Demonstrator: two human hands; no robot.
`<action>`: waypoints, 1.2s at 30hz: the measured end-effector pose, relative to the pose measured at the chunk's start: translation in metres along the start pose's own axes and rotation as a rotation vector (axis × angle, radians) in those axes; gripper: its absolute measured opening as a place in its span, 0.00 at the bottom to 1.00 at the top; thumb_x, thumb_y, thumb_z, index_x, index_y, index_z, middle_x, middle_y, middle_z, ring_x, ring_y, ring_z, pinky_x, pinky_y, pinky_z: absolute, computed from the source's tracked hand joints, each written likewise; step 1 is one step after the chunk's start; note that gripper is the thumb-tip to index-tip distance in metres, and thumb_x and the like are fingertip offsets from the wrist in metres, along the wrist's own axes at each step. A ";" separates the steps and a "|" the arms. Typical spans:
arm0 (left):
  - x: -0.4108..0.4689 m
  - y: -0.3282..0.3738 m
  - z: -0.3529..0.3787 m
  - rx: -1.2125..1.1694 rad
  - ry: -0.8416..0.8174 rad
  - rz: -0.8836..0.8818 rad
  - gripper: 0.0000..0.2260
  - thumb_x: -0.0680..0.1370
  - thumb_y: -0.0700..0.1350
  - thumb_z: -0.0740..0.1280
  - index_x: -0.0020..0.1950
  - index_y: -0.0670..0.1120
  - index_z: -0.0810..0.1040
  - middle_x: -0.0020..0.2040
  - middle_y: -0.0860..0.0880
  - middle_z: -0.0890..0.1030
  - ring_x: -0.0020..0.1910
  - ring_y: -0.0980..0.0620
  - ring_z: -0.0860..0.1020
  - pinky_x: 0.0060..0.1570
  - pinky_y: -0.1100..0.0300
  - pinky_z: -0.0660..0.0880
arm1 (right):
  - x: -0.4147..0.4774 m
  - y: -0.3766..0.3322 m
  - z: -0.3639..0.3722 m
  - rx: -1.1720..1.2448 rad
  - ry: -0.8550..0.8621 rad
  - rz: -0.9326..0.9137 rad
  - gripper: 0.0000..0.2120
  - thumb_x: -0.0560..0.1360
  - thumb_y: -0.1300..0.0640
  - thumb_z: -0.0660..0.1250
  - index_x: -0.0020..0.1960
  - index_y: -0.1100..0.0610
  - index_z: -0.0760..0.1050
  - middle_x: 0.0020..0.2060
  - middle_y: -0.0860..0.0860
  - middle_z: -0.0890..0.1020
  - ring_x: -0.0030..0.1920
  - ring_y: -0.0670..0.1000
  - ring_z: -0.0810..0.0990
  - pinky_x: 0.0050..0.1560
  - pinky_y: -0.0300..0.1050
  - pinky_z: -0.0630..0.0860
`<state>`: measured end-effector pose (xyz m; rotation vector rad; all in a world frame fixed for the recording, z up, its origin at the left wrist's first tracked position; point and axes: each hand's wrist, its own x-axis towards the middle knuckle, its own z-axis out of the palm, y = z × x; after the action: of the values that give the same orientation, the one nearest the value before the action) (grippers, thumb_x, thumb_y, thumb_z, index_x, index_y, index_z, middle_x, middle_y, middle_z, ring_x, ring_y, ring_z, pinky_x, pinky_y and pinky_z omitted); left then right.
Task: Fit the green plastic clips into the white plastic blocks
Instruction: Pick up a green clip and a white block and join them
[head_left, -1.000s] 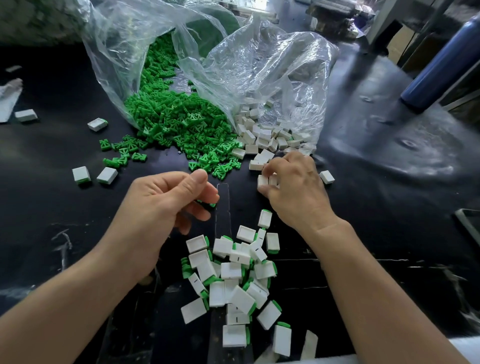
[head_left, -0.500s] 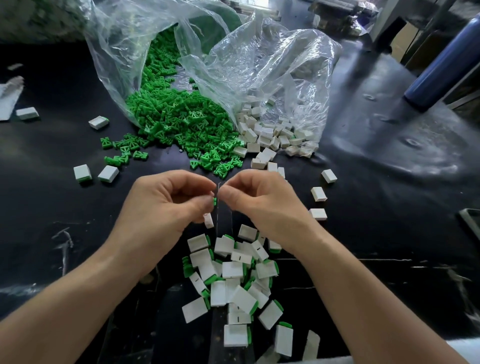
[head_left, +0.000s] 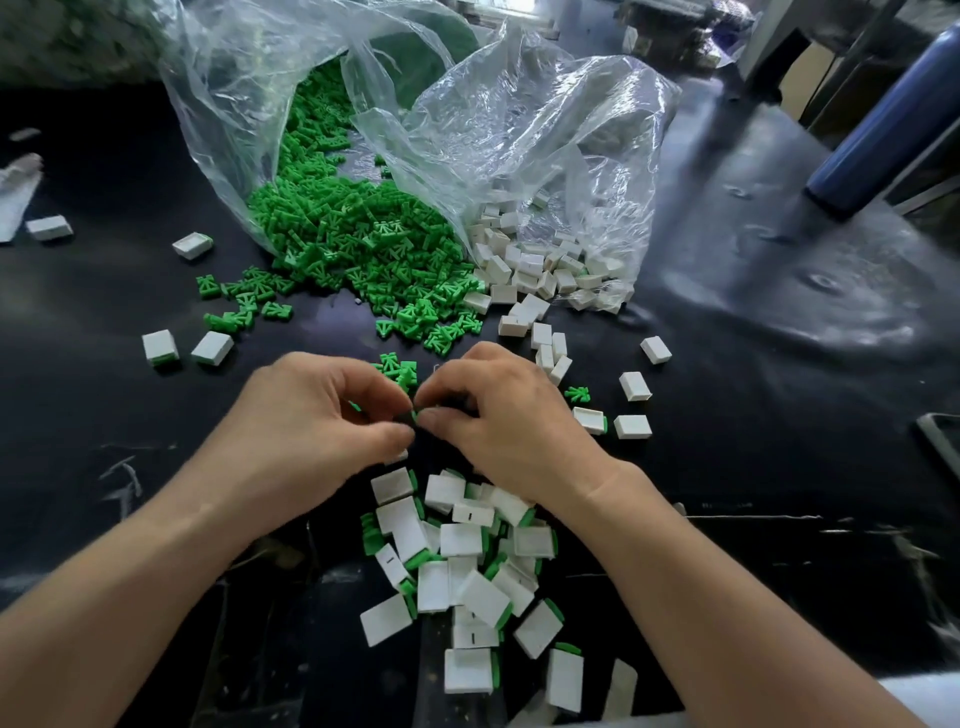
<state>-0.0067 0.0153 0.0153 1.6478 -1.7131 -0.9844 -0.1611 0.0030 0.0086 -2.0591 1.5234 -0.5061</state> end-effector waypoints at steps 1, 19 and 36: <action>0.000 0.000 0.001 0.057 -0.006 0.016 0.07 0.66 0.42 0.76 0.38 0.54 0.83 0.33 0.54 0.83 0.33 0.59 0.79 0.37 0.66 0.74 | 0.000 0.000 0.000 -0.012 0.000 -0.006 0.08 0.74 0.53 0.67 0.52 0.51 0.79 0.46 0.48 0.73 0.51 0.50 0.72 0.53 0.44 0.69; 0.001 0.004 -0.001 -0.404 -0.060 0.015 0.12 0.66 0.30 0.72 0.37 0.47 0.85 0.36 0.49 0.85 0.34 0.60 0.81 0.36 0.72 0.75 | -0.006 0.010 -0.021 0.347 0.204 0.048 0.10 0.71 0.61 0.70 0.38 0.48 0.74 0.33 0.43 0.77 0.35 0.43 0.76 0.41 0.36 0.74; 0.000 0.009 0.004 -0.764 -0.180 -0.126 0.11 0.64 0.40 0.67 0.44 0.39 0.75 0.39 0.39 0.84 0.37 0.45 0.84 0.30 0.63 0.78 | -0.011 -0.002 -0.017 0.515 0.183 -0.023 0.13 0.73 0.63 0.68 0.37 0.46 0.75 0.33 0.49 0.81 0.37 0.51 0.81 0.43 0.51 0.80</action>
<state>-0.0148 0.0159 0.0203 1.1822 -1.1073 -1.6311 -0.1726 0.0106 0.0239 -1.6640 1.2930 -1.0031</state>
